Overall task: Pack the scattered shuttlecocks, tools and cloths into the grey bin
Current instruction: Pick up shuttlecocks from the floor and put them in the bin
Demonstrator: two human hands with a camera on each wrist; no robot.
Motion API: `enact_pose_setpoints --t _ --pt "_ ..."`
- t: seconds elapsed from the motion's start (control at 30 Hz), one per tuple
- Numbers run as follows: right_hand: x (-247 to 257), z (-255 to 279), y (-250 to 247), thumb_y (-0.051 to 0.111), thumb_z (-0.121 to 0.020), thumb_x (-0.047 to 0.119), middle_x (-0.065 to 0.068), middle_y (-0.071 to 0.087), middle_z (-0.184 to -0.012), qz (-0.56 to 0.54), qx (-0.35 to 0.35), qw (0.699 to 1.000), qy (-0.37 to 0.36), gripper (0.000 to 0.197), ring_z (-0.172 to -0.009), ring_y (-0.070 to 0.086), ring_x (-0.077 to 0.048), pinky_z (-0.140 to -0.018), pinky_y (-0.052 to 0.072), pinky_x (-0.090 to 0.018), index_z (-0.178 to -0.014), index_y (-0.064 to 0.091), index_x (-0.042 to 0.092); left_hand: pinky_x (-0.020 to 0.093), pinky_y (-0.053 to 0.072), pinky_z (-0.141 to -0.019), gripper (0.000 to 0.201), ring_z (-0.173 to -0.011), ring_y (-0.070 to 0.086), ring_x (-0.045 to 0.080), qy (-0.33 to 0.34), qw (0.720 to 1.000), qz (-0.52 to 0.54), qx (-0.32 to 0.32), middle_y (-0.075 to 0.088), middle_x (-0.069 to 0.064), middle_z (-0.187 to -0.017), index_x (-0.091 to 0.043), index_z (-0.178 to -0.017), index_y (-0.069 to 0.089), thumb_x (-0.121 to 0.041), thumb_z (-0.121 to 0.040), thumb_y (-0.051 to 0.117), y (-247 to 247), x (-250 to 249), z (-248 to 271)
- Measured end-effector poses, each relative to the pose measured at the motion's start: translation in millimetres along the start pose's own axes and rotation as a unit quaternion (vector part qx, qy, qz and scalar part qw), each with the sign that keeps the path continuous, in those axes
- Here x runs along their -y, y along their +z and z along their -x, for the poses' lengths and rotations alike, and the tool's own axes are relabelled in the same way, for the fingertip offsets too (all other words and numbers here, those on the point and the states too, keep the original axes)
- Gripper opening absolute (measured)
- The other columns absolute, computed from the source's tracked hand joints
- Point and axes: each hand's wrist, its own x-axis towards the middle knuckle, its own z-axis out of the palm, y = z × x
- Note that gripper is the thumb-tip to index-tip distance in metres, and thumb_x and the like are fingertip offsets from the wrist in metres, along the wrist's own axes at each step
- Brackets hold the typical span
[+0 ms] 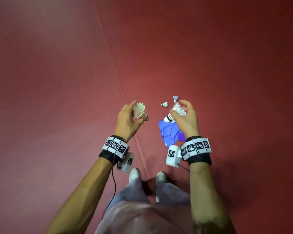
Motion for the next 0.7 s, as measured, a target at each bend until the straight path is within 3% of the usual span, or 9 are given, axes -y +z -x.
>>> enact_pose_setpoints --t 0.03,0.1,0.2,0.3,0.37,0.43,0.53,0.63,0.7 --pt "10.9 3.9 -0.9 0.078 -0.081 0.008 0.009 0.065 -0.108 -0.002 0.004 1.0 0.002 0.054 -0.084 0.062 0.015 -0.082 0.049 -0.009 -0.131 0.058 0.017 0.026 0.047 -0.081 0.071 -0.087 0.054 0.015 0.011 1.0 -0.006 -0.01 0.057 -0.001 -0.099 -0.015 -0.133 0.061 -0.033 -0.072 0.092 -10.3 -5.9 0.9" --pt "27.8 10.3 -1.9 0.081 -0.064 0.021 0.003 0.07 -0.118 -0.005 0.01 1.0 0.004 0.067 -0.099 0.07 -0.007 -0.096 0.056 -0.029 -0.128 0.06 0.026 0.019 0.046 -0.078 0.066 -0.088 0.052 0.012 0.035 0.999 0.003 -0.03 0.055 0.001 -0.1 -0.019 -0.125 0.063 -0.037 -0.069 0.094 -27.1 -13.3 2.0" --pt "36.4 7.9 -5.0 0.08 -0.055 0.032 0.003 0.074 -0.115 -0.005 0.005 1.0 -0.02 0.063 -0.102 0.074 -0.016 -0.098 0.057 -0.046 -0.115 0.062 0.04 0.008 0.041 -0.074 0.066 -0.088 0.05 0.01 0.063 0.997 -0.003 -0.042 0.044 0.001 -0.105 -0.021 -0.124 0.063 -0.037 -0.068 0.094 -45.4 -18.6 2.4" --pt "58.6 24.9 -2.1 0.085 -0.065 0.033 0.004 0.076 -0.103 -0.006 -0.04 0.999 -0.037 0.047 -0.095 0.074 -0.013 -0.091 0.059 -0.039 -0.108 0.066 0.038 0.023 0.051 -0.079 0.066 -0.097 0.052 0.014 0.087 0.996 0.008 -0.025 0.04 0.0 -0.117 -0.022 -0.12 0.062 -0.041 -0.065 0.095 -60.6 -17.6 -2.7" --pt "70.7 38.6 3.9 0.087 -0.073 0.038 0.005 0.076 -0.101 -0.036 -0.066 0.996 -0.046 0.04 -0.088 0.072 -0.009 -0.082 0.057 -0.032 -0.108 0.067 0.035 0.023 0.052 -0.08 0.065 -0.099 0.055 0.011 0.121 0.992 0.036 -0.005 0.044 -0.004 -0.12 -0.023 -0.115 0.059 -0.045 -0.065 0.095 -69.1 -20.1 -8.0" --pt "76.5 52.4 11.1 0.085 -0.082 0.04 0.004 0.077 -0.098 -0.086 -0.09 0.991 -0.046 0.035 -0.082 0.07 -0.004 -0.08 0.055 -0.034 -0.111 0.066 0.032 0.019 0.051 -0.078 0.064 -0.096 0.058 0.003 0.137 0.988 0.069 0.021 0.054 -0.009 -0.114 -0.024 -0.113 0.054 -0.043 -0.067 0.095 -76.8 -25.8 -12.6" --pt "75.3 76.6 18.0 0.081 -0.087 0.032 -0.005 0.077 -0.102 -0.145 -0.144 0.978 -0.047 0.034 -0.08 0.069 -0.003 -0.077 0.053 -0.035 -0.115 0.065 0.02 0.02 0.055 -0.076 0.061 -0.09 0.068 0.003 0.145 0.978 0.126 0.078 0.068 -0.013 -0.105 -0.021 -0.112 0.048 -0.027 -0.072 0.094 -81.5 -34.0 -13.3" --pt "65.1 102.7 11.9 0.083 -0.085 0.021 -0.011 0.074 -0.109 -0.175 -0.208 0.961 -0.041 0.032 -0.086 0.07 -0.013 -0.078 0.057 -0.04 -0.109 0.062 0.026 0.031 0.057 -0.079 0.058 -0.085 0.07 0.009 0.17 0.966 0.157 0.117 0.072 -0.009 -0.099 -0.016 -0.113 0.044 -0.009 -0.075 0.087 -75.5 -42.1 -12.1" --pt "56.2 122.4 -0.6 0.083 -0.083 0.013 -0.01 0.072 -0.113 -0.182 -0.255 0.949 -0.041 0.036 -0.09 0.072 -0.016 -0.08 0.059 -0.038 -0.11 0.062 0.025 0.026 0.055 -0.077 0.057 -0.083 0.069 0.006 0.191 0.955 0.169 0.152 0.071 -0.01 -0.096 -0.015 -0.116 0.045 -0.004 -0.076 0.084 -63.8 -53.1 -7.4"
